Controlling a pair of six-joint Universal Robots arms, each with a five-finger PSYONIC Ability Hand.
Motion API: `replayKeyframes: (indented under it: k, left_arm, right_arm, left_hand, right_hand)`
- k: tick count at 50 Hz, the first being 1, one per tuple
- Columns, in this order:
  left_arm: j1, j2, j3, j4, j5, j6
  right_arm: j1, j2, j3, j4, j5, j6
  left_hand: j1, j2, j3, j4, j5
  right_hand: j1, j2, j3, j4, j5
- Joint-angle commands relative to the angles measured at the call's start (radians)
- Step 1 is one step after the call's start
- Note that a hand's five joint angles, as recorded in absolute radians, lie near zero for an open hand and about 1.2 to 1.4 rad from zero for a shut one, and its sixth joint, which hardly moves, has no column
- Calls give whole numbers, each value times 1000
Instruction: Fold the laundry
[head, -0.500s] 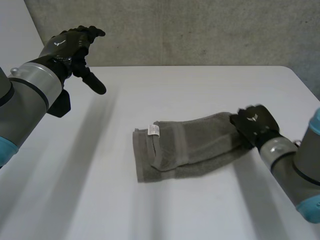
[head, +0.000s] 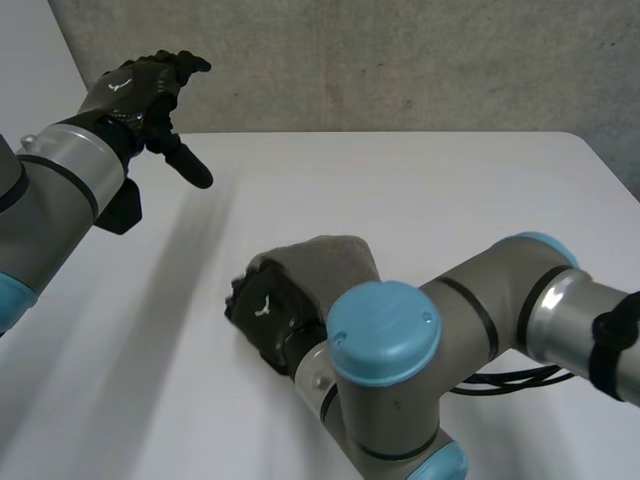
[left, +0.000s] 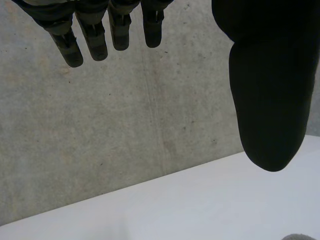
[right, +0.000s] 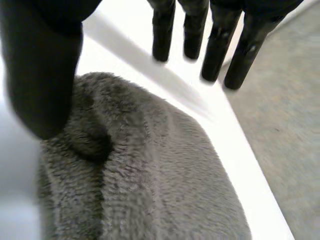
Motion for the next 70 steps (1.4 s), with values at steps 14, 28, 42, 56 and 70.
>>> replayKeyframes:
  k: [14,28,42,56,70]
  left_arm:
    - [-123,-268,-46,-5,-12,-1]
    - [-164,-387,-48,-9,-51,-9]
    - [-143,-157,61,-144,-55,4]
    - [-3,129,158,-267,-84,8]
    - [0,127,188,-359,-75,8]
  right_arm:
    - [-328,-222,81,70,-39,549]
    - [-341,-15,43,131,-119,544]
    - [-374,-296,-12,171,-47,576]
    - [-468,-518,-101,323,80,592]
    - [-490,-516,-129,374,80,592]
  left_hand:
    - [4,9,12,12,-32]
    - [1,6,9,10,-35]
    - [1,5,8,9,-36]
    - [1,5,8,9,-36]
    - [1,5,8,9,-36]
  right_hand:
    - [-163,-155,-164,-182,-137]
    - [-163,-155,-164,-182,-137]
    - [-163,-155,-164,-182,-137]
    - [-163,-155,-164,-182,-137]
    - [-163,-155,-164,-182,-137]
